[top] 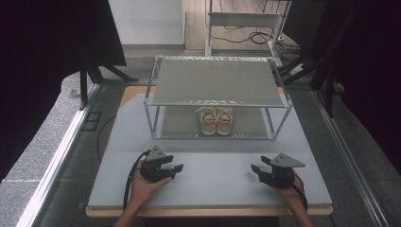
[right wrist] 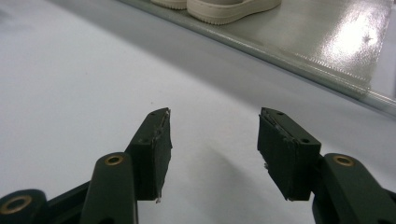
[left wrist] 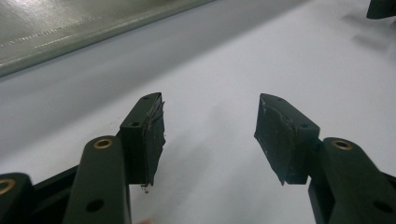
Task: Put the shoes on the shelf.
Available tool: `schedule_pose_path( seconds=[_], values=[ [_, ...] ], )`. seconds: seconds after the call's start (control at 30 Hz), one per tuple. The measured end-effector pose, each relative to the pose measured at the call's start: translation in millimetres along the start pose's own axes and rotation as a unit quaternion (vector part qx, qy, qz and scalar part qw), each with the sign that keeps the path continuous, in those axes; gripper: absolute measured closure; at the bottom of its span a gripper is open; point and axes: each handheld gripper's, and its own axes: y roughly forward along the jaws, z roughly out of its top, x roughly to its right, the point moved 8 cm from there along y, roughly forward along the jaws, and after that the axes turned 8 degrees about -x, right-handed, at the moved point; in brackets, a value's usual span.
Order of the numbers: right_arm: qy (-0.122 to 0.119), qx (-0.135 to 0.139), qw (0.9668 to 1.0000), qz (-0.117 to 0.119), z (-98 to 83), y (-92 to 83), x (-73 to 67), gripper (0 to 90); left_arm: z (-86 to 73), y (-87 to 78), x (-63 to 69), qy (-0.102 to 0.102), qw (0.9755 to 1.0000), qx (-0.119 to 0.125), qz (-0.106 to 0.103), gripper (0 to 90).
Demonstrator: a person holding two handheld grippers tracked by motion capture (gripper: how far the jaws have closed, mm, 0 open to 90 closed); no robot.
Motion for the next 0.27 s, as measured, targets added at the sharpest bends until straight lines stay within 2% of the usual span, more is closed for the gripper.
schedule_pose_path(
  seconds=[0.1, 0.27],
  values=[
    [-0.014, -0.005, 0.9999, -0.004, -0.5, 0.8, -2.7, 44.3, -2.2, 6.3, 0.9, 0.004, 0.9999, -0.010, 0.002, 41.3],
    [-0.013, -0.005, 0.9999, -0.006, -0.1, 0.8, -2.6, 43.6, -3.7, 9.9, 5.2, 0.011, 0.9998, -0.015, 0.005, 40.4]
  ],
)
